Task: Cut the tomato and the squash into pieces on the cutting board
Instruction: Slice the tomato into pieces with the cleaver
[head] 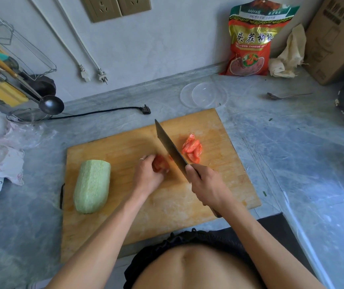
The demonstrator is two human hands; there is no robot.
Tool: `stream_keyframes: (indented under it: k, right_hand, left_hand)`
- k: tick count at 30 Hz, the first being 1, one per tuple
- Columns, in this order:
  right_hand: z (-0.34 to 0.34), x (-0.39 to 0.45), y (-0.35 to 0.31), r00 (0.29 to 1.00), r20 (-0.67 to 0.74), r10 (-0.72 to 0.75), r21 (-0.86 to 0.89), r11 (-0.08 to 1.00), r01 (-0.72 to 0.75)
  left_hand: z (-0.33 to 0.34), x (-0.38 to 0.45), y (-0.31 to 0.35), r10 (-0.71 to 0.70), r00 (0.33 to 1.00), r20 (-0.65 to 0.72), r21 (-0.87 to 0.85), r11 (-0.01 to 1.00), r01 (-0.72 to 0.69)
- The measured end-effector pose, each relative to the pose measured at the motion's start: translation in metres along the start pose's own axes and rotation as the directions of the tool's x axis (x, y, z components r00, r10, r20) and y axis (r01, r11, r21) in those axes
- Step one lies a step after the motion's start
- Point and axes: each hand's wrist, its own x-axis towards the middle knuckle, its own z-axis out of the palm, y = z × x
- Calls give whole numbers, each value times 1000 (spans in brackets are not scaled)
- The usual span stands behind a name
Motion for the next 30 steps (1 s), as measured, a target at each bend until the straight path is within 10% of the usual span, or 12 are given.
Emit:
stream_keyframes:
  k: [30]
  right_hand:
    - [12,-5,-16,997,58,-41,-143,988,49]
  left_hand:
    - [3,-9,12,121,987,-108,-52,990,-128]
